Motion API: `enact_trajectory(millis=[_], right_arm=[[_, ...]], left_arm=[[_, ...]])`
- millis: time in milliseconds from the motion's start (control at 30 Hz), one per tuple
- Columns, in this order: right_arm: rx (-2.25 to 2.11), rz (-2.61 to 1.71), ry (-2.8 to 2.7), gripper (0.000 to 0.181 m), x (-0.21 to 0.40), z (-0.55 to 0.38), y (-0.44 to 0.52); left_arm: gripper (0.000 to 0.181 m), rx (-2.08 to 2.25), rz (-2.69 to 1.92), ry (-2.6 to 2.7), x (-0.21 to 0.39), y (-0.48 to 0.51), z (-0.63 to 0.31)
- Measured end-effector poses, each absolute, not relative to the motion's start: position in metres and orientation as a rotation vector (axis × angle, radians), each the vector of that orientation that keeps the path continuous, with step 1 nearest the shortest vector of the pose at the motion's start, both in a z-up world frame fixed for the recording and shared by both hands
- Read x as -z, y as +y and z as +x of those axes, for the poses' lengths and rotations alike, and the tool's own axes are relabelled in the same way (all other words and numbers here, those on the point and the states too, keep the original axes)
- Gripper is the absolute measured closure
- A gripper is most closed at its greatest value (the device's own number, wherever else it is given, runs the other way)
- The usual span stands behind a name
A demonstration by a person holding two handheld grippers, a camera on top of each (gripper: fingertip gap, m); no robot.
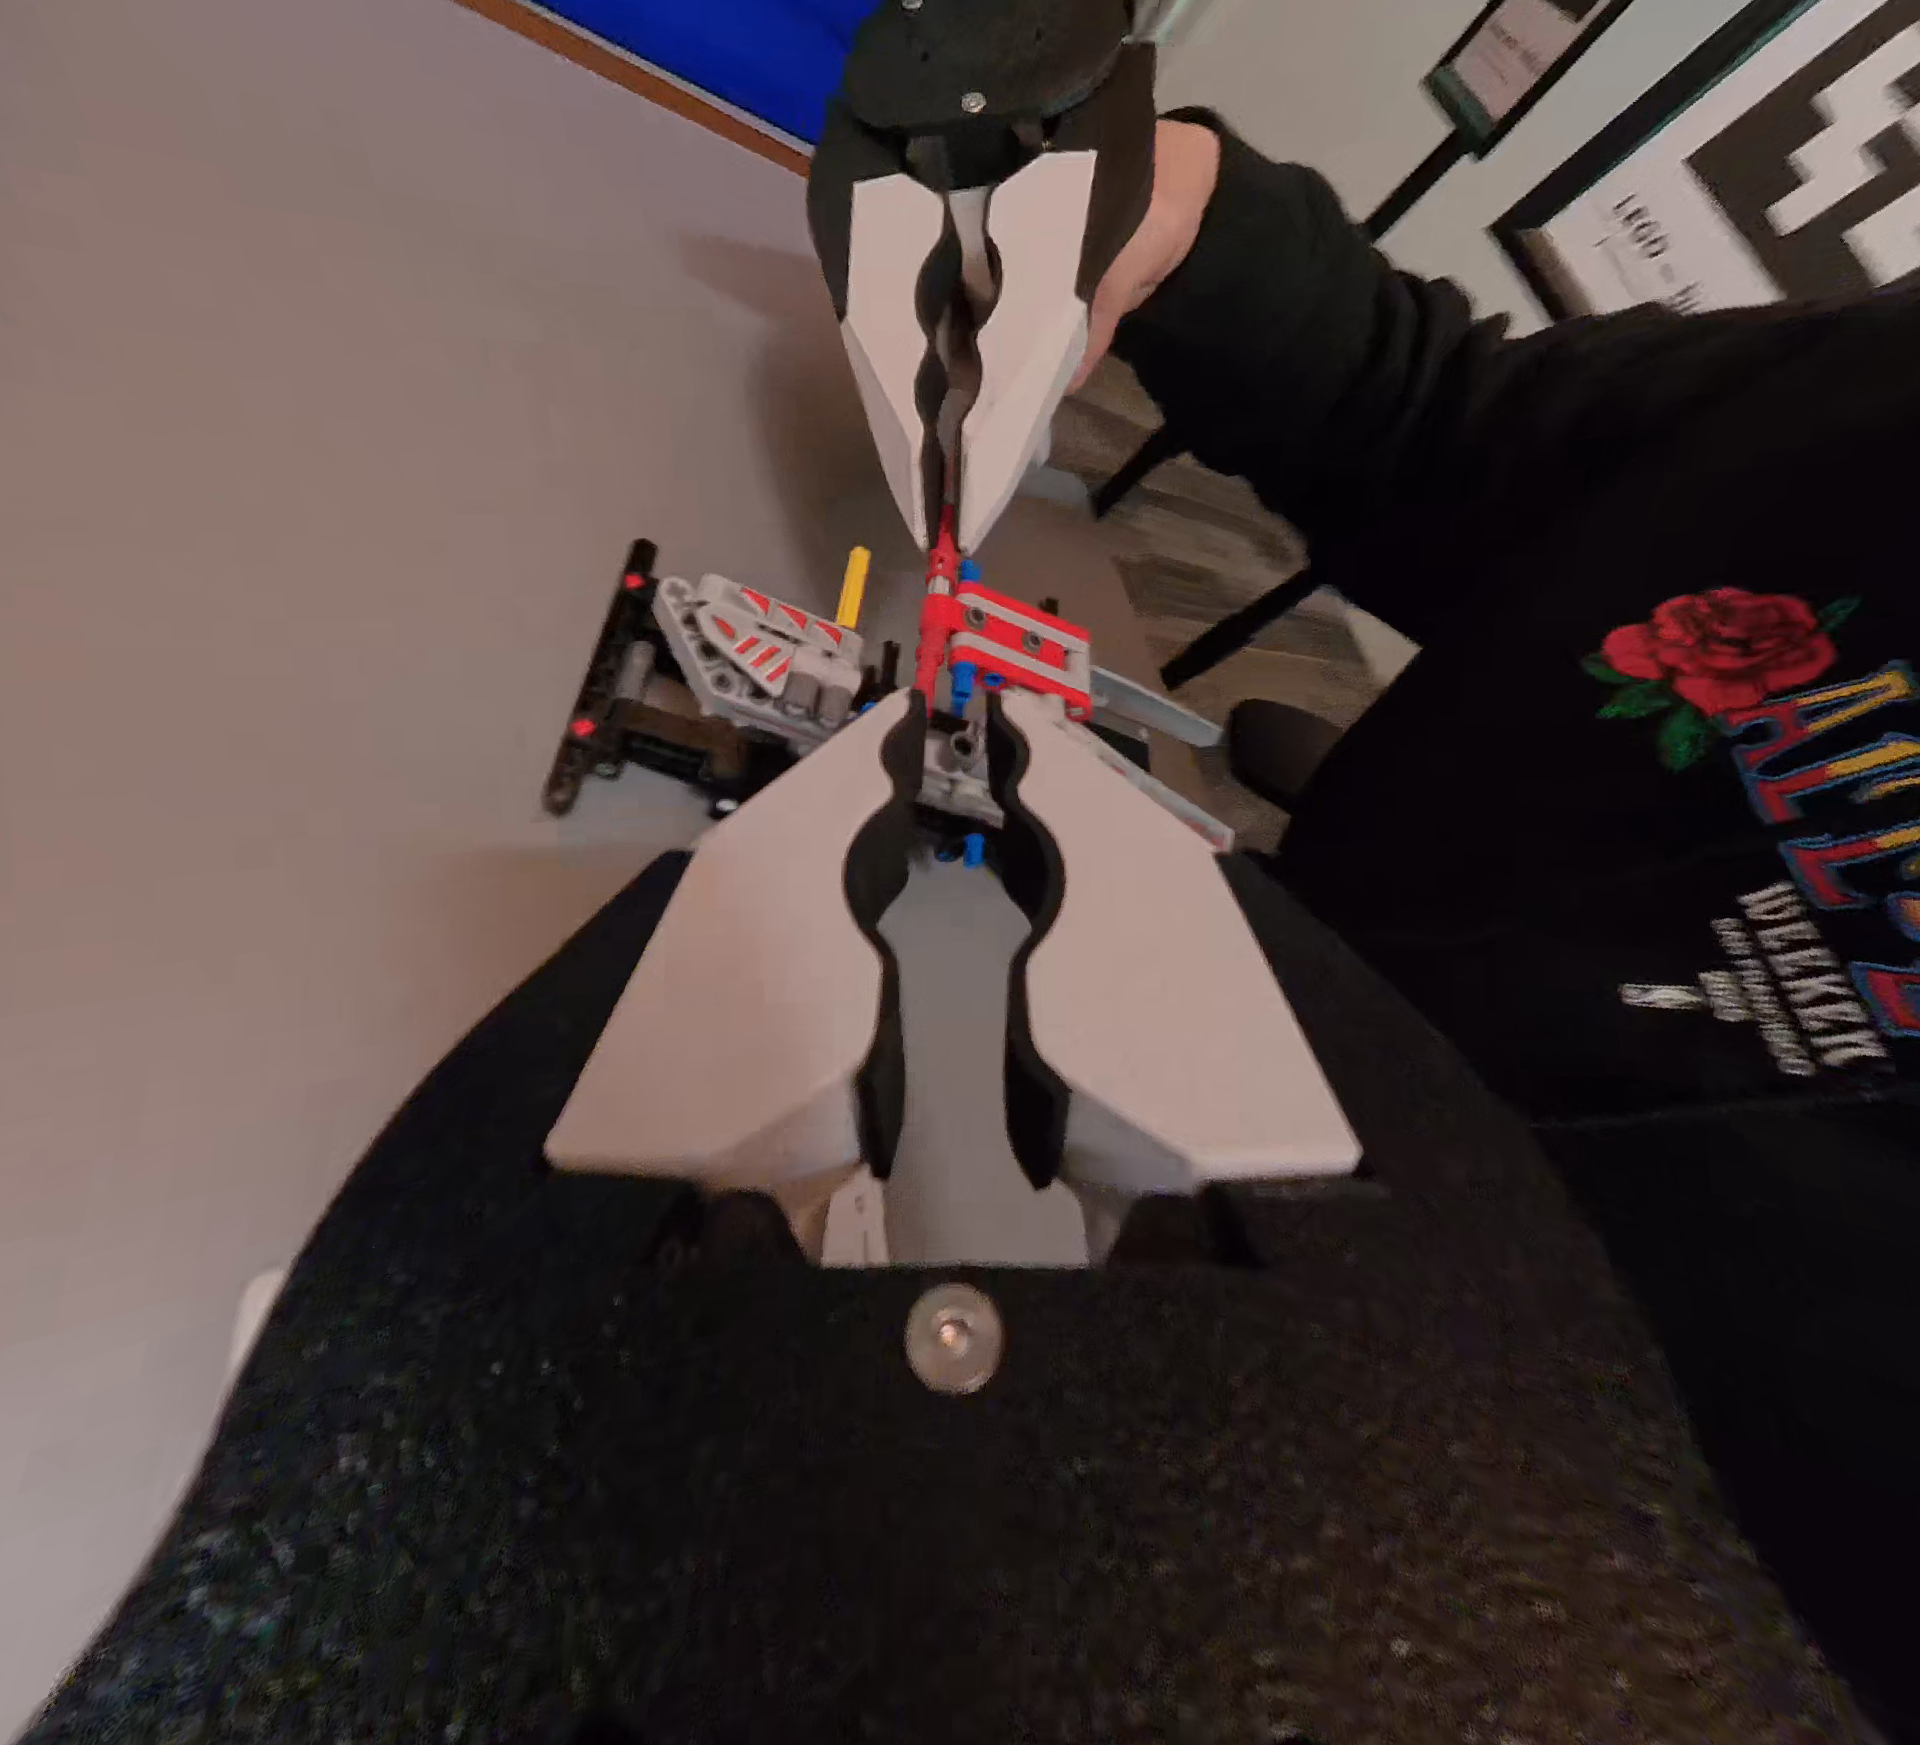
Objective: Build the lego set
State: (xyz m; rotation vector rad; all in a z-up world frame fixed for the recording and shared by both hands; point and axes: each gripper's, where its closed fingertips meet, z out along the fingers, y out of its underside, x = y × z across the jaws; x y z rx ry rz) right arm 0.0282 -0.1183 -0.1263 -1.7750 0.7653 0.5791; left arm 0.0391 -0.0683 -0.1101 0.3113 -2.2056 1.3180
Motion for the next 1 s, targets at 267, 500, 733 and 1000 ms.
enact_trajectory(millis=[267, 500, 733, 1000], right_arm=[[-0.553, -1.815, 0.754, 0.178, 0.125, 0.026, -0.114], [-0.512, -1.845, 0.740, 0.178, 0.125, 0.025, -0.114], [-0.539, -1.853, 0.705, 0.178, 0.125, 0.025, -0.110], [-0.564, -1.876, 0.684, 0.178, 0.126, 0.026, -0.111]], left_arm=[[0.178, -1.514, 0.177, -2.397, 0.099, -0.080, 0.013], [0.181, -1.431, 0.133, -2.632, 0.123, -0.094, 0.007], [0.181, -1.440, 0.139, -2.618, 0.122, -0.094, 0.006], [0.181, -1.447, 0.138, -2.588, 0.122, -0.095, 0.006]])
